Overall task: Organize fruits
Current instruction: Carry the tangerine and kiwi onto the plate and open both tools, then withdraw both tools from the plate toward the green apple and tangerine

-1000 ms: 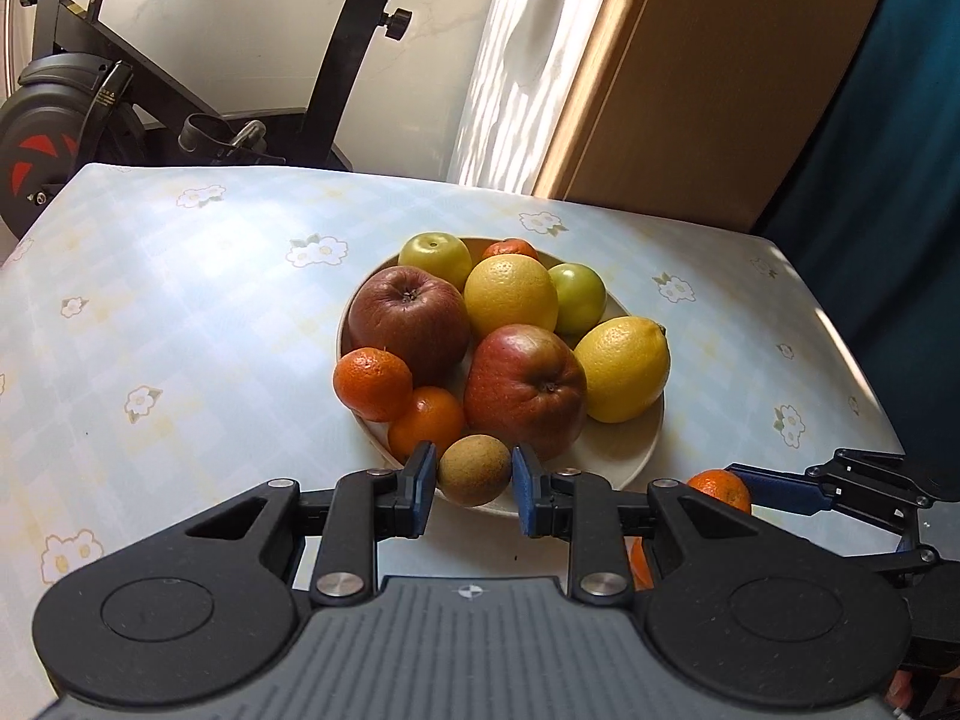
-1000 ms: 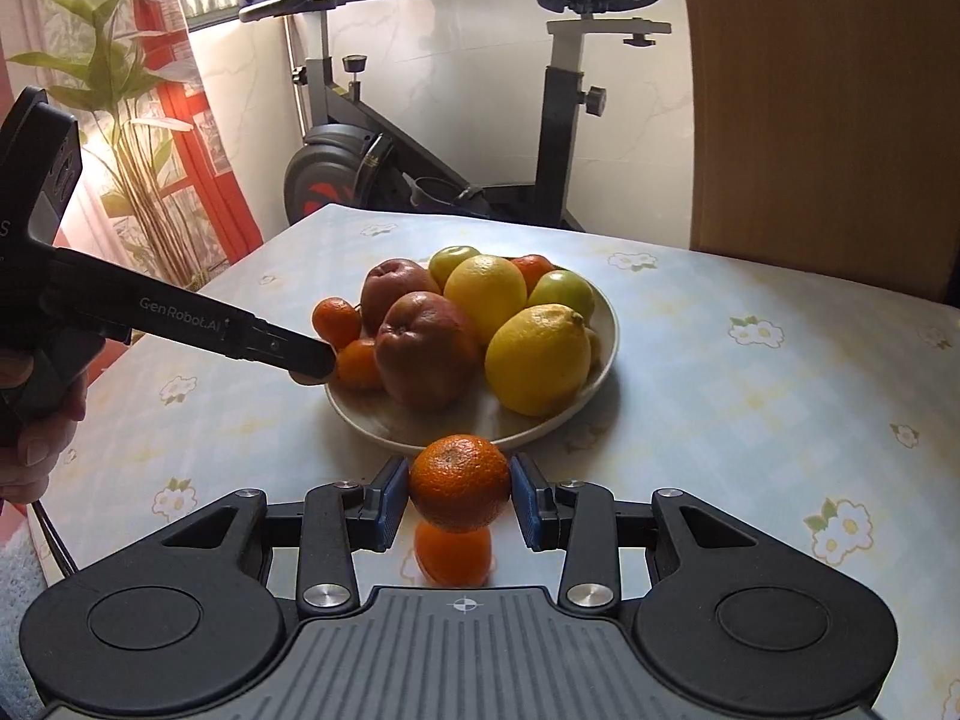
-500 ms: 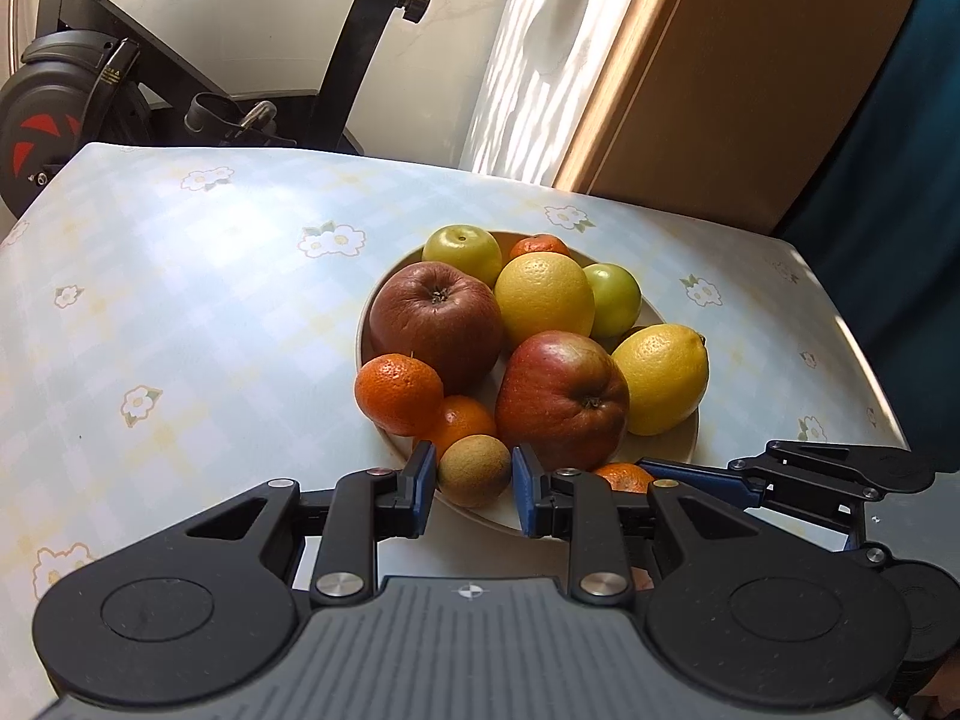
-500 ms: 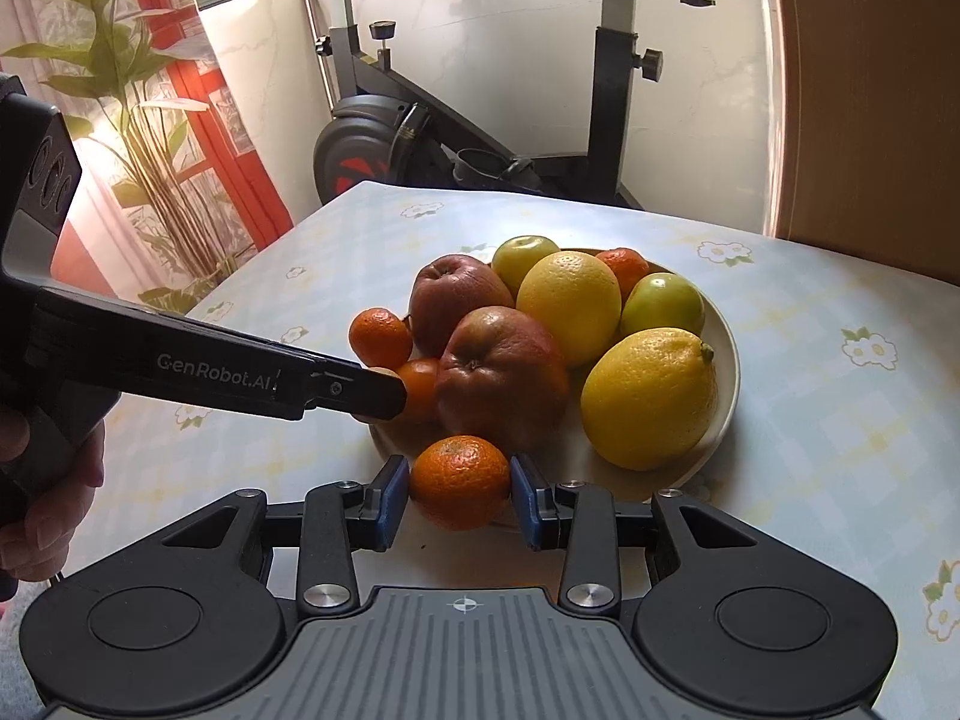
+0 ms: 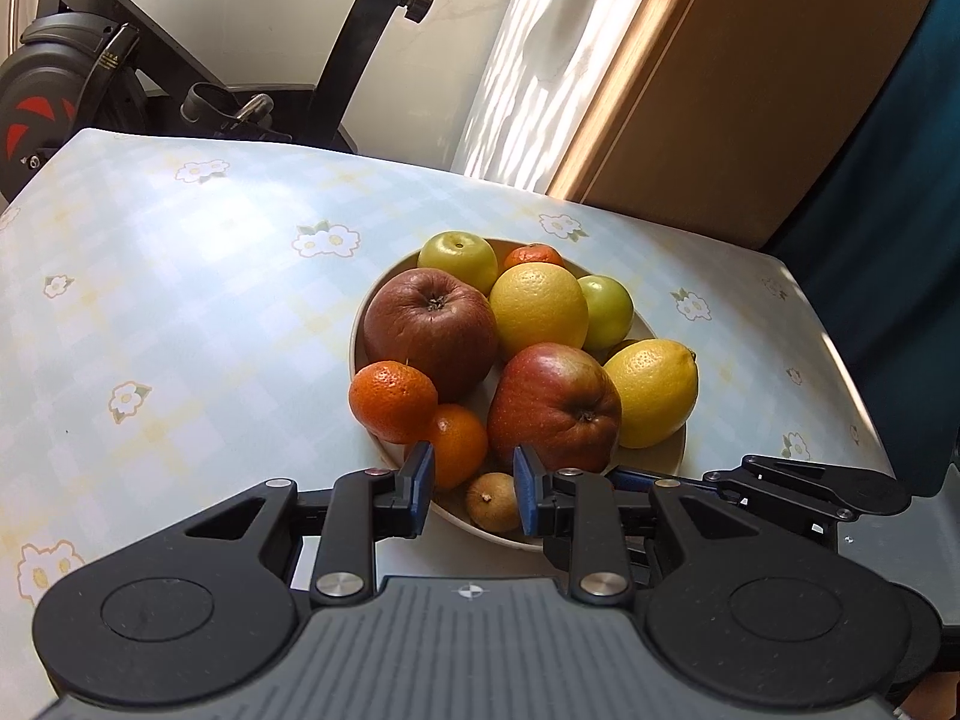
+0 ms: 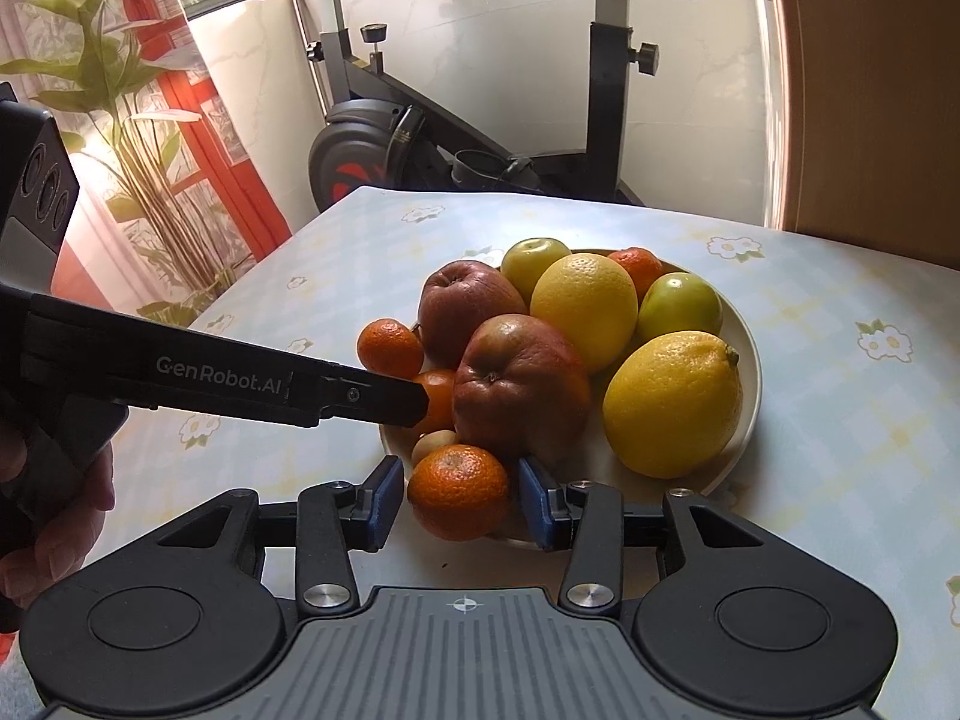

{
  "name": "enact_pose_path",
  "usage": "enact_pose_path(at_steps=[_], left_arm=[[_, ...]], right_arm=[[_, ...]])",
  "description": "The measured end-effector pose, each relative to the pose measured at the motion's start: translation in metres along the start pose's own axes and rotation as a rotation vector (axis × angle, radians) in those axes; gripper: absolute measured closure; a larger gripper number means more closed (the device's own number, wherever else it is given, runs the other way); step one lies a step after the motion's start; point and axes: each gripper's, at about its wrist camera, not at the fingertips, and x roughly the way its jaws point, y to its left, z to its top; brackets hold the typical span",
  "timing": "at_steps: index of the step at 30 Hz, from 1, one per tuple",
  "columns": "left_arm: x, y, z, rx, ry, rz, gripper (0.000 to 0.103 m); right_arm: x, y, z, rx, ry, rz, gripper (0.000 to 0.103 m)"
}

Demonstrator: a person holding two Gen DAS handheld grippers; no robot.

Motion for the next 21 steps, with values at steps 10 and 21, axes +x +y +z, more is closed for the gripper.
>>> enact_pose_path(at_steps=[10,21], left_arm=[[-0.025,-0.011,-0.012,0.012,-0.081,0.052,0.073],[-0.055,-0.039,-0.033,0.063,-0.178,0.081,0.072]], right_arm=[[-0.031,-0.004,-0.012,0.014,-0.072,-0.031,0.061],[-0.08,-0.02,-0.048,0.063,-0.162,-0.14,0.061]])
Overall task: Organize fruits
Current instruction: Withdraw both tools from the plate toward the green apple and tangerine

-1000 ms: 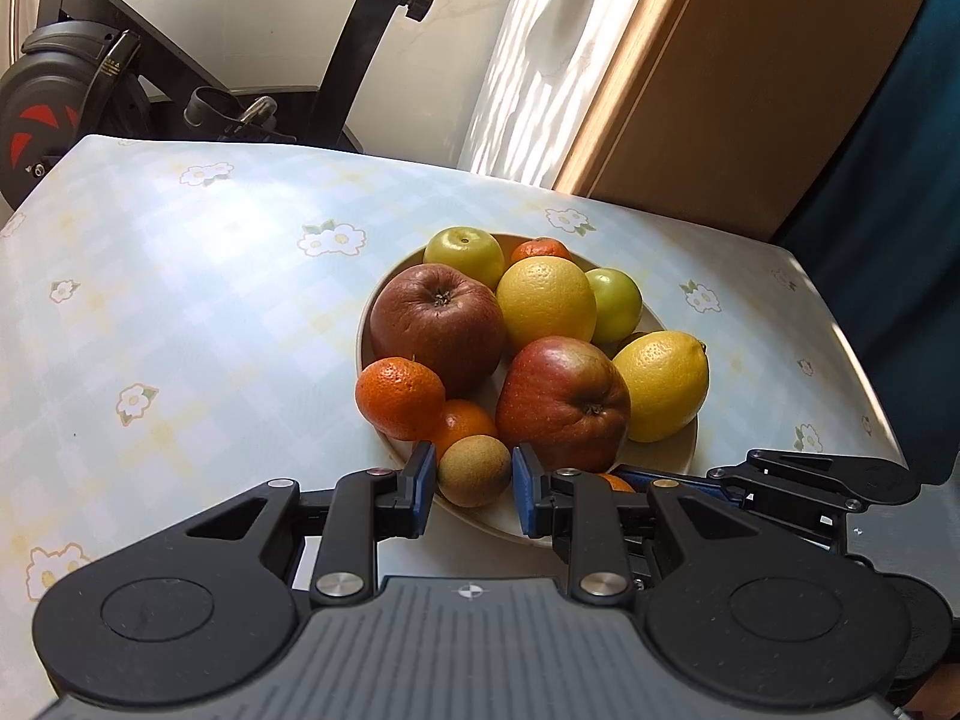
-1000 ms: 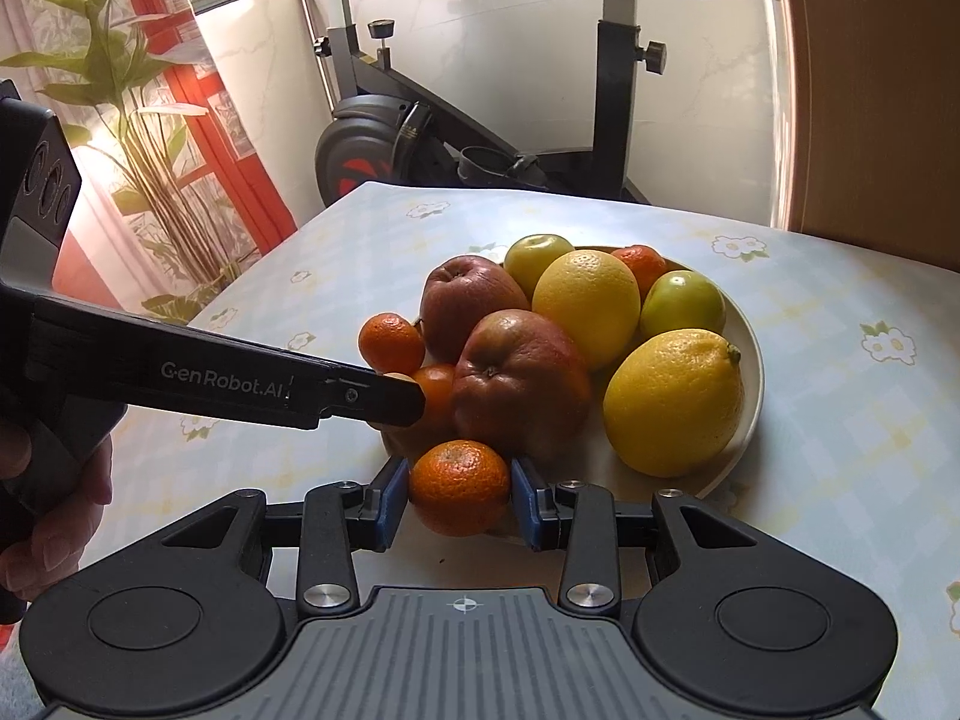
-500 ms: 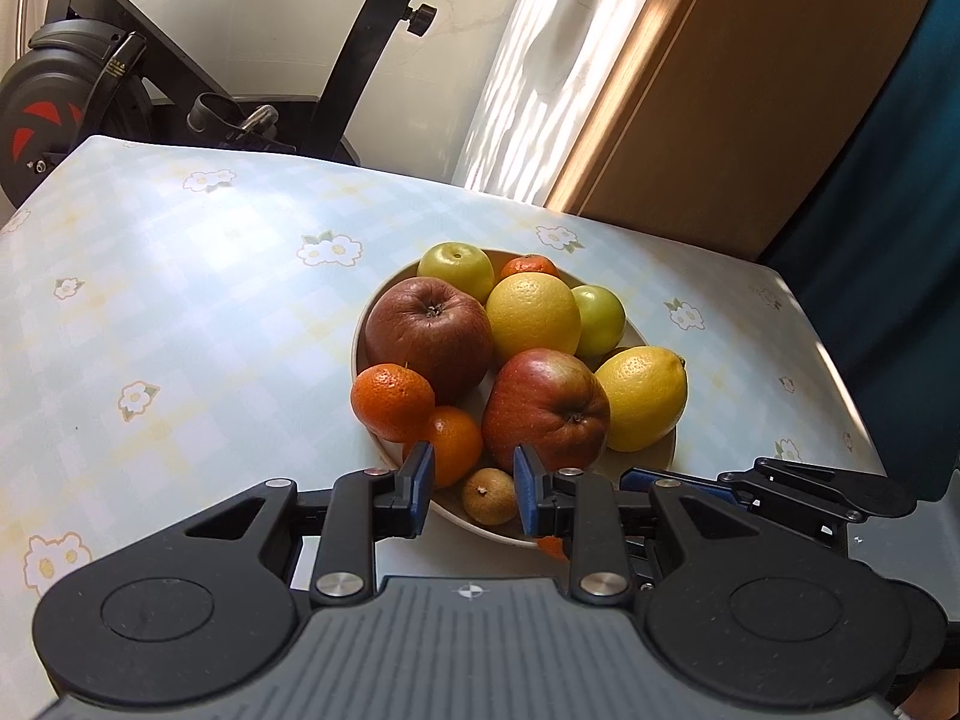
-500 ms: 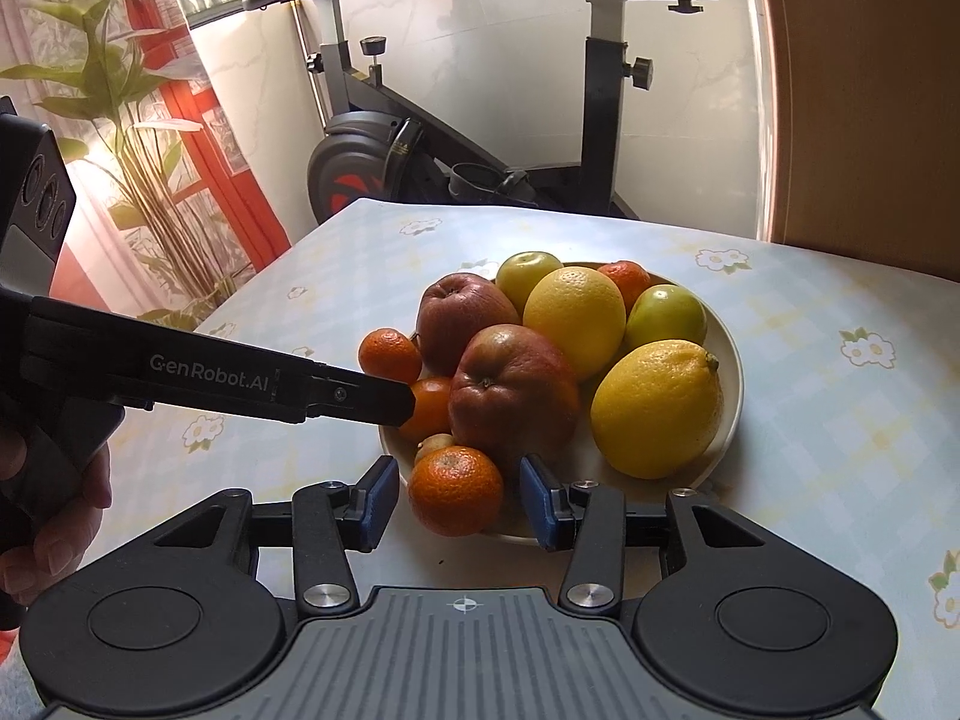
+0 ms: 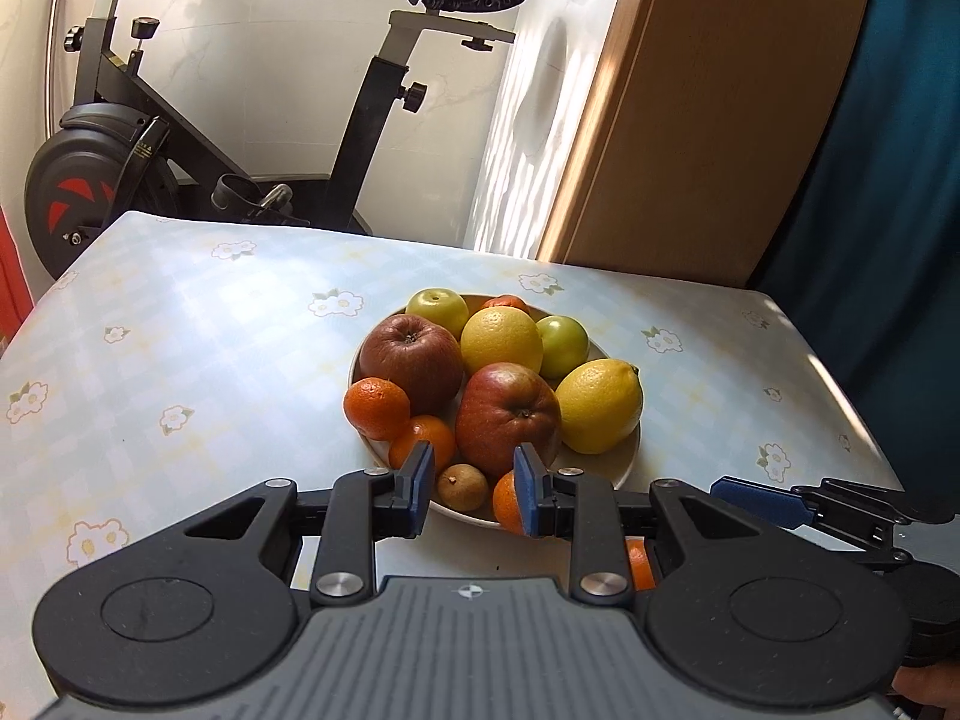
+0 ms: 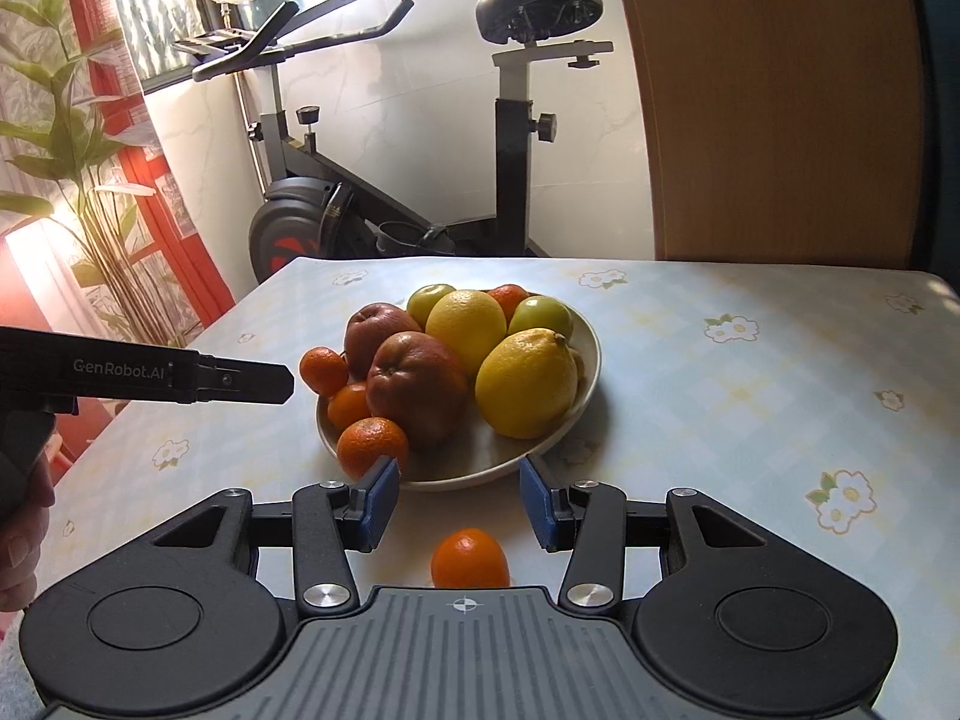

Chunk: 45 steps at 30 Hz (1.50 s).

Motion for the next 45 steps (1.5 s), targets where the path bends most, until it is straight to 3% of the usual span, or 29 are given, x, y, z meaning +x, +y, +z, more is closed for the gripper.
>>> enact_pose_path(at_steps=[3,14,25,38,45], left_arm=[[-0.008,-0.007,-0.005,0.012,-0.014,-0.01,0.066],[-0.01,-0.014,-0.016,0.024,0.026,-0.06,0.066],[-0.01,-0.017,-0.024,0.021,0.089,-0.126,0.066],[0.003,-0.023,-0.038,-0.011,0.182,-0.218,0.063],[0.01,-0.031,-0.045,0.004,0.227,-0.267,0.063]], right_arm=[[-0.011,-0.007,-0.009,0.019,0.001,-0.024,0.061],[-0.034,-0.015,-0.039,0.032,0.086,-0.037,0.061],[-0.044,-0.002,-0.055,0.015,0.148,0.039,0.049],[-0.031,0.005,-0.063,0.019,0.209,0.13,0.049],[-0.021,0.005,-0.067,0.027,0.239,0.147,0.055]])
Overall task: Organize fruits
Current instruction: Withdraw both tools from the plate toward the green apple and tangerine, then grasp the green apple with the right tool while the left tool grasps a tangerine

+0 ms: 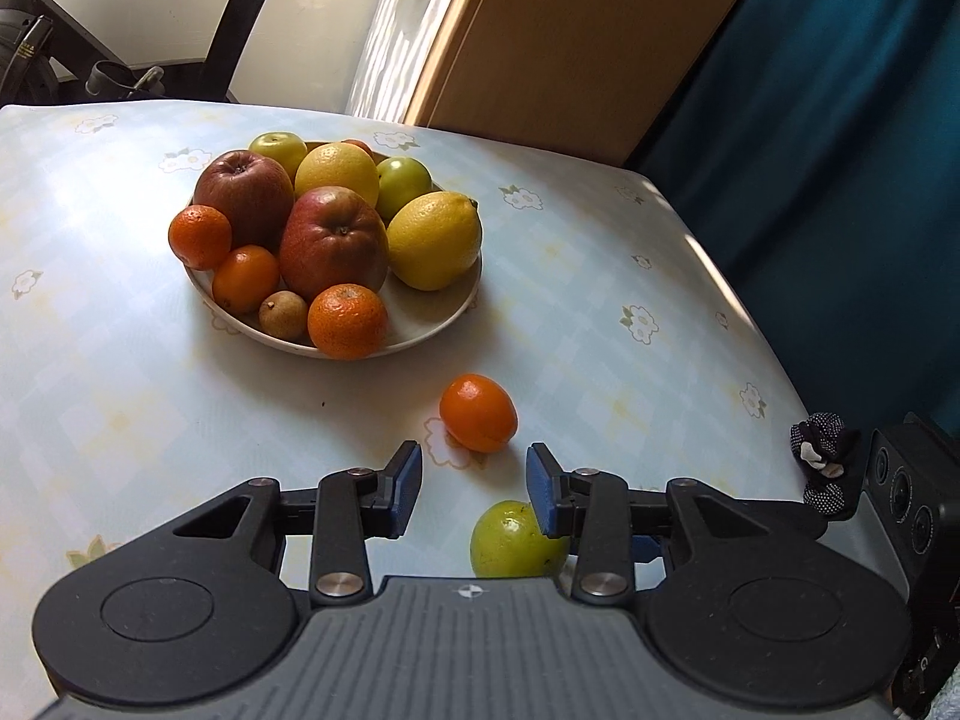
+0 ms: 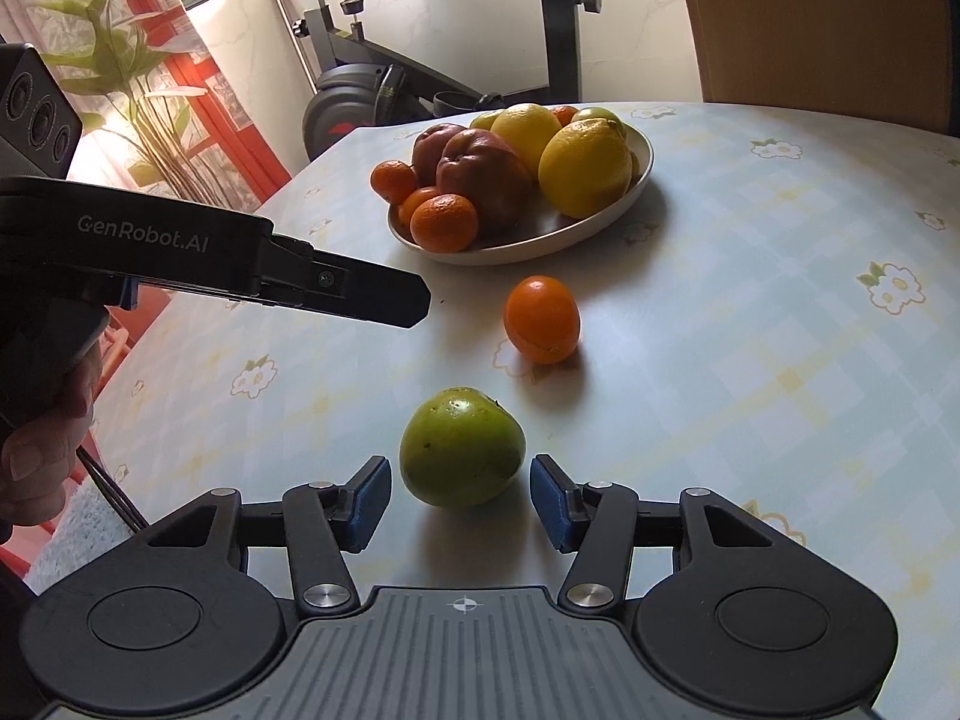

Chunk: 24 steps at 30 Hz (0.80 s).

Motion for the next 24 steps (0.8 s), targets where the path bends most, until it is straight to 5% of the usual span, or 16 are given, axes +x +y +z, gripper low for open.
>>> enact_pose_path(at_steps=[8,24], left_arm=[[0.012,0.003,-0.006,-0.029,0.048,-0.025,0.063],[0.007,0.018,0.008,-0.076,0.004,0.018,0.063]], right_arm=[[0.004,-0.002,-0.002,0.016,-0.003,0.004,0.061],[0.005,-0.006,0.008,0.034,-0.041,0.005,0.057]])
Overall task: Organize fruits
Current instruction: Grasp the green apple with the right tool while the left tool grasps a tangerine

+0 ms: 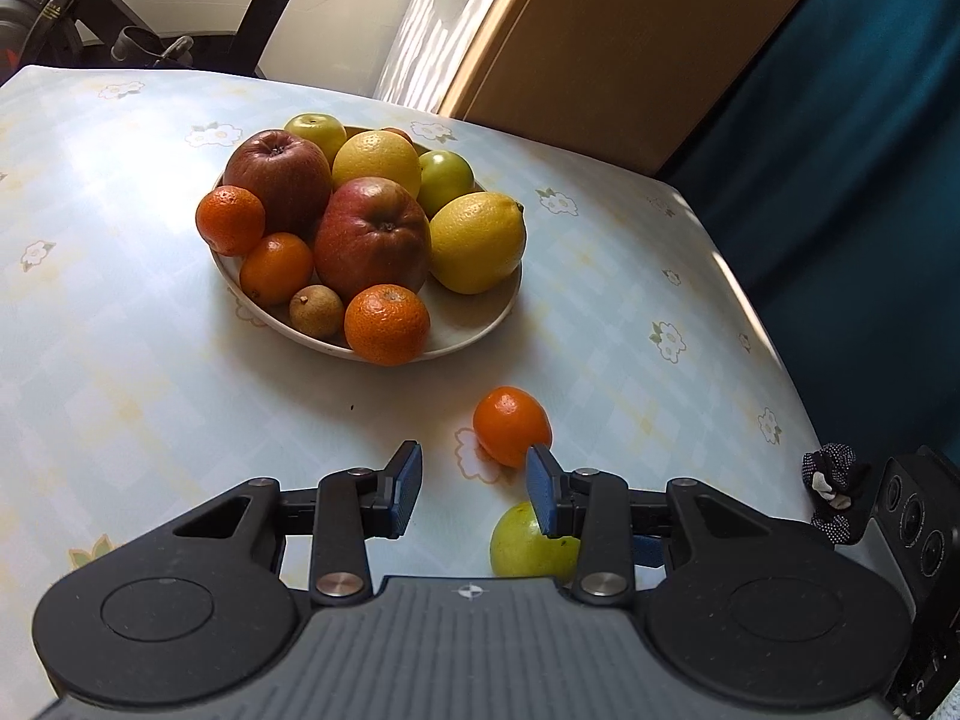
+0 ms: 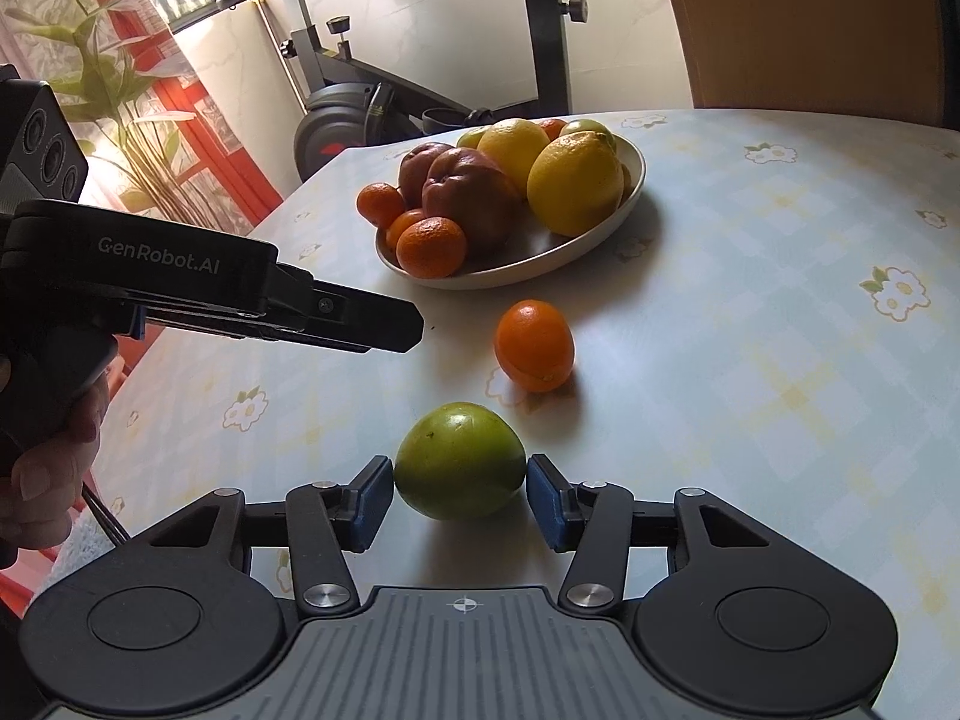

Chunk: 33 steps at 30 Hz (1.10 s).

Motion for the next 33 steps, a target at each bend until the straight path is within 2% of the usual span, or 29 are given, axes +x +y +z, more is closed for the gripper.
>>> enact_pose_path(at_steps=[21,25,29,33], left_arm=[[0.001,0.012,0.01,-0.031,-0.017,0.037,0.063],[0.0,0.017,0.011,-0.049,-0.025,0.044,0.063],[0.001,0.025,0.01,-0.094,-0.02,0.023,0.063],[0.001,0.024,0.01,-0.087,-0.019,0.024,0.063]], right_arm=[[0.016,0.0,0.016,0.017,-0.039,0.01,0.057],[0.024,0.007,0.019,-0.004,-0.032,-0.003,0.057],[0.029,0.023,0.016,-0.086,-0.03,-0.044,0.057],[0.018,0.017,0.015,-0.05,-0.053,-0.031,0.057]])
